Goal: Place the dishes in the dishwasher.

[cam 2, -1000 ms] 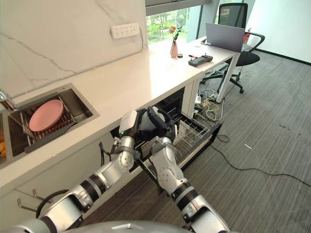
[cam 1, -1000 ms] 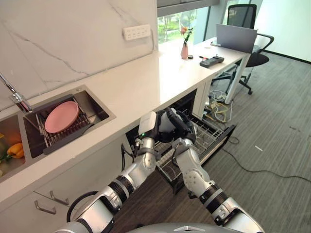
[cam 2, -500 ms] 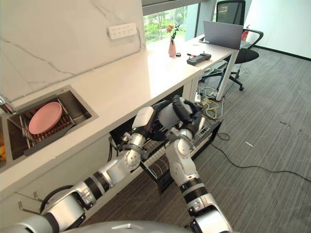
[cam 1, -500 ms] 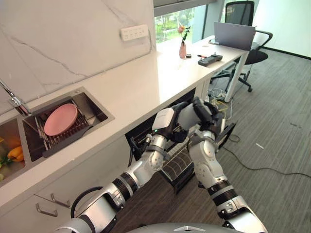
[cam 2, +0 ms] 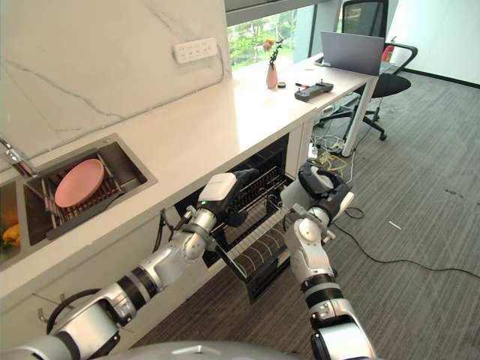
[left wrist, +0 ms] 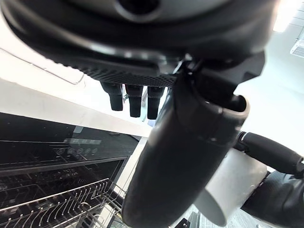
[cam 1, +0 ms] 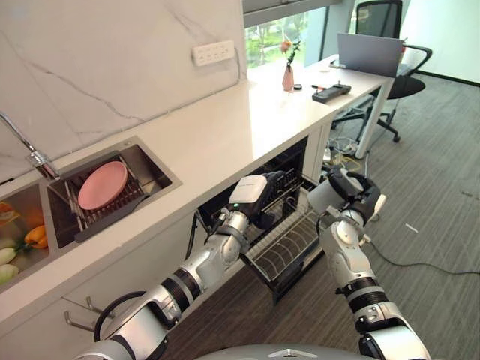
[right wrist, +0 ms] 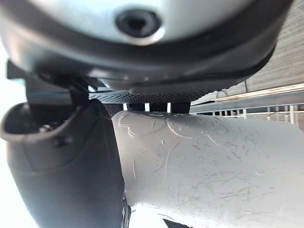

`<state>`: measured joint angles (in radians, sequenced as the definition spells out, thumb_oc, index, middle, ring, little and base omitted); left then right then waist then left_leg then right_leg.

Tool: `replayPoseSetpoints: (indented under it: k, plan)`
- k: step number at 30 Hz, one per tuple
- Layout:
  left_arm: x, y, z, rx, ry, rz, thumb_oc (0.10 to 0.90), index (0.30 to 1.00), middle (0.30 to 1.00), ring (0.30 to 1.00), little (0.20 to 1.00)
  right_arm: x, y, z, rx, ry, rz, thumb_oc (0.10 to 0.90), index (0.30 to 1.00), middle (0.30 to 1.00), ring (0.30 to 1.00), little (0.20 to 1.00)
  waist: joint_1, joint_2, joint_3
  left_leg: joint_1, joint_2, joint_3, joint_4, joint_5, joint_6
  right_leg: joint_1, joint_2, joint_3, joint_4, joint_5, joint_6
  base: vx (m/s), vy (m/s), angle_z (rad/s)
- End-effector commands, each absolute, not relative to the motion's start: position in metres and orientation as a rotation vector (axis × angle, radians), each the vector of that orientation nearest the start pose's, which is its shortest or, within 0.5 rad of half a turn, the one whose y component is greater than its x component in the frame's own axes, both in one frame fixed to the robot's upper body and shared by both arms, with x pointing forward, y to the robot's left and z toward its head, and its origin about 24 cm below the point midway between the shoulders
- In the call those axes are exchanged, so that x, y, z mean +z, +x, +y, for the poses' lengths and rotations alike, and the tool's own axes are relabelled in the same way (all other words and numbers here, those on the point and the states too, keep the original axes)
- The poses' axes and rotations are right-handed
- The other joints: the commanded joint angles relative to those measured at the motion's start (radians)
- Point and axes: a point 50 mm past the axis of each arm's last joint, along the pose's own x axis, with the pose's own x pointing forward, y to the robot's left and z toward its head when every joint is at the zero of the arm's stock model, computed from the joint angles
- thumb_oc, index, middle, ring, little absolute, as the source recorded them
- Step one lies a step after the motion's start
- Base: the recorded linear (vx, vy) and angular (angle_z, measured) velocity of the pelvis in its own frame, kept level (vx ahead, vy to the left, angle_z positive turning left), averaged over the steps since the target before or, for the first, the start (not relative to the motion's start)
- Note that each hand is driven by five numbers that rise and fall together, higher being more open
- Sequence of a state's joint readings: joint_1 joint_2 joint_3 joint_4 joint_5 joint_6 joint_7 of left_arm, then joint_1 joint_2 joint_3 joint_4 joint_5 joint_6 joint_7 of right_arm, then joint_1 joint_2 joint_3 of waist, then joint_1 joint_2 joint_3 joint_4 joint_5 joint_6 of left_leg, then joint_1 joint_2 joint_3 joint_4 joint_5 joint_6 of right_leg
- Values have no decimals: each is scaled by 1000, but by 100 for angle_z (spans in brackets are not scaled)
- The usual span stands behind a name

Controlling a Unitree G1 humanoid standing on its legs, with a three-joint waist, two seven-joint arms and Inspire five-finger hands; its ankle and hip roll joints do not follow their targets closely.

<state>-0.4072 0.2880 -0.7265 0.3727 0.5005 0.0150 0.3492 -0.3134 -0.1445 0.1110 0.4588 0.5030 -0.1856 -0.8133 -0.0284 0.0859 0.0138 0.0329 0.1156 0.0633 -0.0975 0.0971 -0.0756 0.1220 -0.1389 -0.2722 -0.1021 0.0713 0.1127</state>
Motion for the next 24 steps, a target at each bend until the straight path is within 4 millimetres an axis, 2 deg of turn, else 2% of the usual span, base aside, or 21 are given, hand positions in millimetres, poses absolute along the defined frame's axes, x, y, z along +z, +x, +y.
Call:
replayPoseSetpoints:
  k: [1,2,3,6,7,9,12,18,20,21,22,24]
  plan:
    - [75,300,79,-302,961,-448,800,900,900,900,900,80,334,-181,-634,223,-95,400,300,300,300,300,64,-53,2,77,5,-3,10,-134,-22,-6,-52,-36,16,-75,51,-10,-6,20]
    - [76,300,80,-302,961,-447,800,900,900,900,900,80,334,-181,-633,223,-95,400,300,300,300,300,62,-53,1,76,5,-4,10,-134,-22,-6,-52,-37,16,-75,51,-24,-20,32]
    - [73,291,94,-321,953,-428,800,900,900,900,900,75,336,-191,-640,152,-66,400,300,300,300,300,85,-60,9,59,6,-19,10,-125,-28,-7,-52,-59,16,-76,50,-18,-20,37]
    - [62,276,120,-323,951,-360,800,900,900,900,900,71,337,-206,-645,51,-47,400,300,300,300,300,119,-66,19,35,5,-45,10,-114,-36,-7,-54,-92,15,-77,50,-13,-15,31]
    - [62,276,120,-323,951,-360,800,900,900,900,900,71,337,-206,-645,51,-47,400,300,300,300,300,119,-66,19,35,5,-45,10,-114,-36,-7,-54,-92,15,-77,50,-13,-18,41]
    - [48,260,149,-321,956,-266,800,900,900,900,900,65,336,-221,-651,-52,-18,400,300,300,300,300,151,-72,31,10,4,-73,10,-103,-45,-7,-56,-129,15,-78,50,-16,-25,34]
    - [37,249,169,-319,956,-183,800,900,900,900,900,57,335,-237,-655,-152,34,400,300,300,300,300,181,-74,48,-19,3,-92,10,-89,-53,-12,-60,-166,16,-78,50,-41,-17,36]
    - [4,224,206,-258,969,34,800,900,900,900,900,49,335,-242,-629,-207,86,400,300,300,300,300,220,-65,72,-38,-1,-111,13,-83,-54,-9,-65,-197,18,-81,50,-2,-7,31]
    - [-15,215,216,-233,963,143,800,900,900,900,900,48,338,-240,-614,-210,105,400,300,300,300,300,231,-59,83,-49,-2,-113,13,-76,-55,-17,-70,-202,19,-79,51,-44,9,8]
    - [-15,215,215,-232,963,142,800,900,900,900,900,48,338,-241,-613,-210,104,400,300,300,300,300,231,-58,83,-50,-2,-113,13,-76,-55,-18,-70,-202,19,-79,51,-46,26,4]
    - [-31,203,224,-214,955,240,800,900,900,900,900,44,338,-238,-596,-223,126,400,300,300,300,300,236,-49,92,-57,-7,-114,14,-72,-54,-22,-75,-208,21,-76,52,-45,35,5]
    - [-50,189,231,-198,931,351,800,900,900,900,900,40,337,-238,-586,-230,147,400,300,300,300,300,240,-38,100,-63,-9,-116,14,-68,-53,-25,-80,-211,21,-75,52,-44,39,6]
